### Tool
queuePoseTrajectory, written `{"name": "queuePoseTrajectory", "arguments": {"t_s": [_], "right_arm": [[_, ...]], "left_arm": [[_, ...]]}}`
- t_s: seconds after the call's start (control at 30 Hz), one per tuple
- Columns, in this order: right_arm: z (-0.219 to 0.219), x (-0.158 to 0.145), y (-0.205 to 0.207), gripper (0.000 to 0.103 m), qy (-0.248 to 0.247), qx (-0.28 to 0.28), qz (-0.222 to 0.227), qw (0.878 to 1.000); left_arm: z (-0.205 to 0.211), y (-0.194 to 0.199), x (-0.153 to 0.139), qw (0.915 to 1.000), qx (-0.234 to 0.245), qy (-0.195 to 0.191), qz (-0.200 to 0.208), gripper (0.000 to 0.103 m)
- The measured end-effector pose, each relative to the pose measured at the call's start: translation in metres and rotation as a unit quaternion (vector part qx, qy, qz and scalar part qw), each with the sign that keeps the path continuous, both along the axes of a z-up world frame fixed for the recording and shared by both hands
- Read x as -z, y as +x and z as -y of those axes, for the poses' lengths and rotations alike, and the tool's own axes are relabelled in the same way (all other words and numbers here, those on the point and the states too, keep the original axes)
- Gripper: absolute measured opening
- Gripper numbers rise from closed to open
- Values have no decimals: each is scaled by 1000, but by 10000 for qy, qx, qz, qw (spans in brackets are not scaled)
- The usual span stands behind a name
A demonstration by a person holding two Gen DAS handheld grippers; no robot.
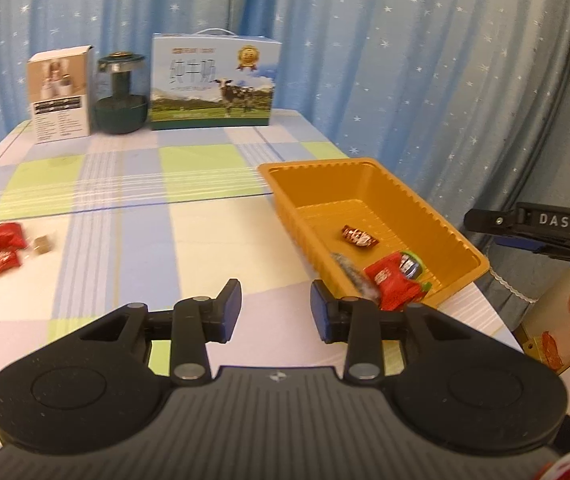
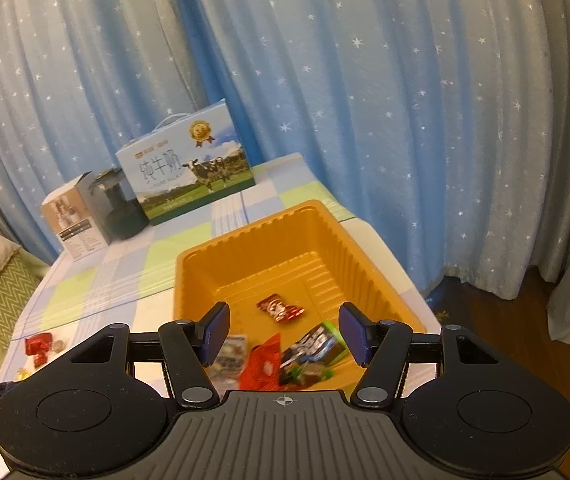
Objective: Organize snacks
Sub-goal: 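Move both open tools back toward the remaining candies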
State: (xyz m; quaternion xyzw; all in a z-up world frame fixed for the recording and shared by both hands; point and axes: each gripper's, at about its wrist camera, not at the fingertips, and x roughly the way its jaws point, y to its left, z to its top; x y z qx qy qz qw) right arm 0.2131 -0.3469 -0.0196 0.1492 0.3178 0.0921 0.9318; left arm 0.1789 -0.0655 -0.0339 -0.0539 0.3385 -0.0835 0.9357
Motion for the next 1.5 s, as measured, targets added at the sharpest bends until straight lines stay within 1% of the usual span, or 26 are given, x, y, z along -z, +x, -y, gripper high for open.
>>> {"name": "queuePoseTrajectory", "arguments": {"t_s": [0.13,0.33,0.4,0.67,0.77,0.83,1.03,1.33,1.5], "right_arm": [[-16,-6,-16,61,52,-116,33,9999],[-47,-12,-36,61,46,-404,-5,9992],[-59,-13,-42,61,34,-525,-8,9986],[-102,-14,-58,61,-38,-929,2,9957],[-113,-15,-60,61,-42,-1029,11,9947],[-120,-17,-61,61,-48,-1091,19,9940],[-136,-19,-64,61,-71,-1255,45,9921],[-155,-17,-62,62,-116,-1410,18,9899],[-166,-15,-60,62,-139,-1507,5,9885]], "left_arm": [[-14,-18,-3,9999,-140,25,-8,35],[-39,-49,-8,9990,-452,25,-20,38],[-48,-59,-11,9984,-562,44,-13,42],[-89,-87,-20,9946,-1033,109,39,47],[-105,-94,-23,9926,-1206,136,47,51],[-115,-98,-24,9912,-1315,149,56,51],[-137,-104,-26,9879,-1540,187,3,55],[-160,-110,-24,9843,-1749,215,-54,61],[-172,-111,-22,9820,-1871,235,-93,67]]}}
